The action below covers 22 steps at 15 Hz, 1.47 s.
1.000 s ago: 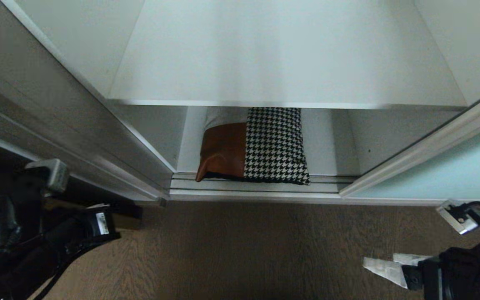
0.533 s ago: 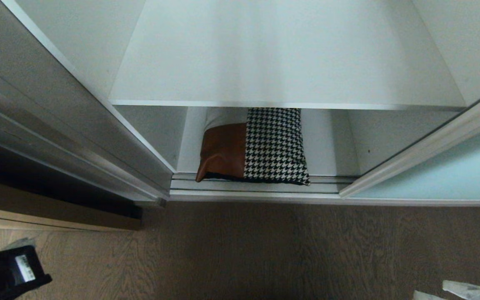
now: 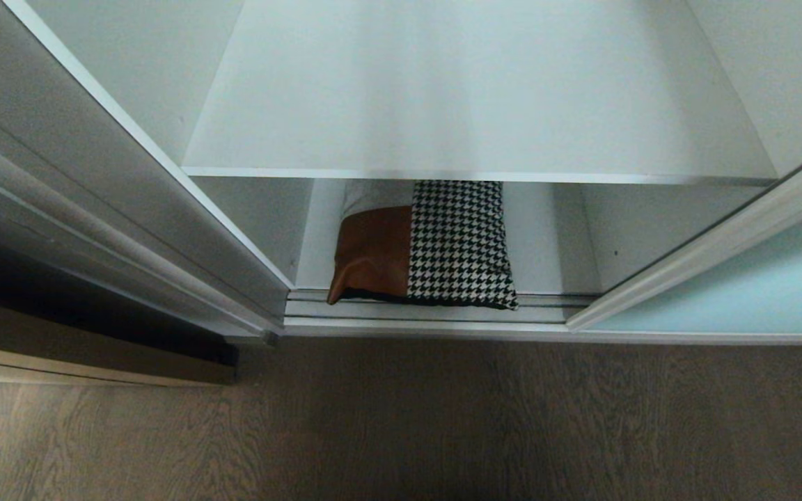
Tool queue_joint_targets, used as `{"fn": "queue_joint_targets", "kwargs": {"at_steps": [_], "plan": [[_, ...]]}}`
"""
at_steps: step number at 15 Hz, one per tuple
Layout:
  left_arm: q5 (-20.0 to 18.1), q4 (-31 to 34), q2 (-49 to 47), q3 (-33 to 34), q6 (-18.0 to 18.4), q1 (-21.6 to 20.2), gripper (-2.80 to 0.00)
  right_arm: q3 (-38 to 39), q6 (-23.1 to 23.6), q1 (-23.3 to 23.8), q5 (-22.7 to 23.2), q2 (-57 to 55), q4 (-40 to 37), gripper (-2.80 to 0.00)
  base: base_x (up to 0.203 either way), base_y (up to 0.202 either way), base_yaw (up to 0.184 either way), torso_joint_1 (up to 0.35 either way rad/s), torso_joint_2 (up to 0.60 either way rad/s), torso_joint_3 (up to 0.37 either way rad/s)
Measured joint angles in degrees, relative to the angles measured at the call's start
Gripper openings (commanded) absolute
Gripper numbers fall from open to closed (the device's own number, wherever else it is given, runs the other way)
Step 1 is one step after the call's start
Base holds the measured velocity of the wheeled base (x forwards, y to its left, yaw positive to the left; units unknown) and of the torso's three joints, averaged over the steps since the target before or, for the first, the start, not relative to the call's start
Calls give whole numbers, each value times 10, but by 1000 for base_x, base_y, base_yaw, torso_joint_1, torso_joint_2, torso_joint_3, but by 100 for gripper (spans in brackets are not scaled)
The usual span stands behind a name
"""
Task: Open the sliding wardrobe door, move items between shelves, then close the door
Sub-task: Close the door
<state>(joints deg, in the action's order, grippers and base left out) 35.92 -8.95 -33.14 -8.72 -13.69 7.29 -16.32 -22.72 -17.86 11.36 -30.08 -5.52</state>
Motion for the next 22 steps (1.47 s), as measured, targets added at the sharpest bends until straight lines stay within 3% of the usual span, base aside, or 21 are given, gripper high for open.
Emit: {"fn": "queue_joint_targets", "kwargs": {"at_steps": [3,7,9,11,13,14,19,20,22], "plan": [[-39,8,97,51,23,-26,-280,7,1,-1,5,41,-38,-280,0,0,0,0,0,0],[-88,9,200,79,24,-65,-280,13,0,7,7,73,-41,-280,0,0,0,0,0,0],[-112,6,231,80,55,-69,-280,18,-1,12,6,84,-43,-280,0,0,0,0,0,0],[-179,4,265,83,98,-71,-280,29,1,12,5,90,-41,-280,0,0,0,0,0,0],[-241,9,296,85,77,-71,-280,31,1,10,4,92,-39,-280,0,0,0,0,0,0],[-258,11,307,86,86,-71,-280,31,1,8,1,93,-39,-280,0,0,0,0,0,0],[-390,19,330,87,168,-71,-280,32,-1,6,-14,97,-35,-280,0,0,0,0,0,0],[-398,32,331,87,190,-71,-280,32,-3,6,-15,98,-34,-280,0,0,0,0,0,0],[-393,51,333,87,195,-70,-280,35,-4,6,-15,100,-35,-280,0,0,0,0,0,0]]}}
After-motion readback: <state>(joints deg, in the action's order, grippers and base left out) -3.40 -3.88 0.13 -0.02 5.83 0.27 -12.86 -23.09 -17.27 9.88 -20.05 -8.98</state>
